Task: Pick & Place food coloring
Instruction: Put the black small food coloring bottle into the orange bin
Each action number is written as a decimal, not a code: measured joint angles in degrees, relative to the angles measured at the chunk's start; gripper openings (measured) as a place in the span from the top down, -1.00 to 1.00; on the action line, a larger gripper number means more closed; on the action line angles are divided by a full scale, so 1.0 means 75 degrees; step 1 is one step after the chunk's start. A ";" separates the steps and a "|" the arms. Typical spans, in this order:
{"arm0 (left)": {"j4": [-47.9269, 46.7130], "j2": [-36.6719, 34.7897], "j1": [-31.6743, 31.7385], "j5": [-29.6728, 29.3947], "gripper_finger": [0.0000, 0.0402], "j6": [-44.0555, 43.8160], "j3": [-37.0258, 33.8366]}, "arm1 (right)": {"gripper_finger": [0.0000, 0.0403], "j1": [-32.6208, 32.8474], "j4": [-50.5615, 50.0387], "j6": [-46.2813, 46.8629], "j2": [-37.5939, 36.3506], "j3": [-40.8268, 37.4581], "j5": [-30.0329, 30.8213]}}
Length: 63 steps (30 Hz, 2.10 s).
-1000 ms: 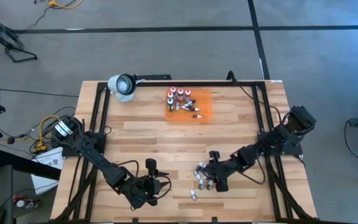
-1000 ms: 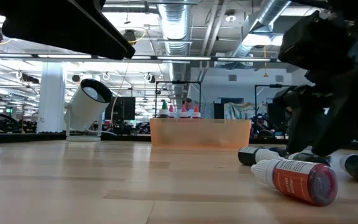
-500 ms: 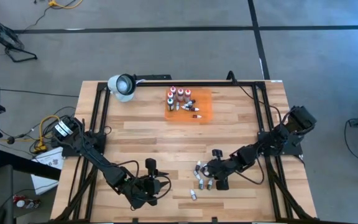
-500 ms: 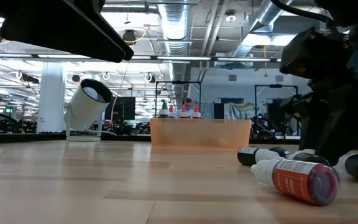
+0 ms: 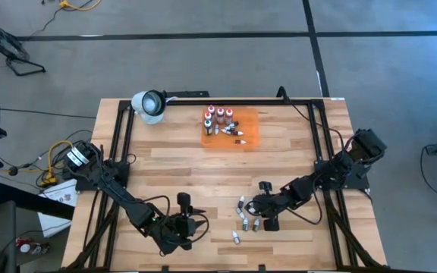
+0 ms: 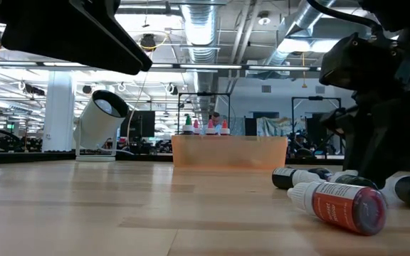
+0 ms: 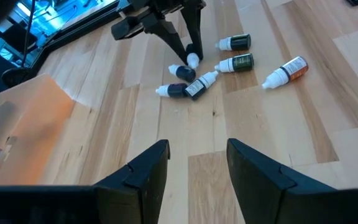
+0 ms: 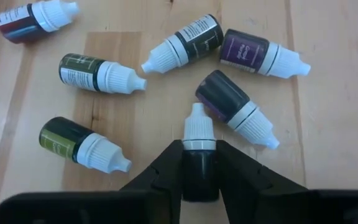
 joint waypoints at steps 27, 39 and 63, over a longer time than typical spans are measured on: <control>-0.0099 0.0000 0.0026 -0.0144 0.20 -0.0075 0.0000 | 0.65 0.0000 -0.0599 -0.0272 -0.0003 0.0316 0.0238; -0.0239 0.0000 0.0055 -0.0205 0.20 -0.0156 0.0000 | 0.65 0.0014 -0.2022 -0.0611 -0.0006 0.1375 0.0809; -0.0412 -0.0003 0.0941 -0.0127 0.20 -0.0162 0.0000 | 0.65 -0.0942 -0.3260 -0.3068 -0.0009 0.2703 0.2861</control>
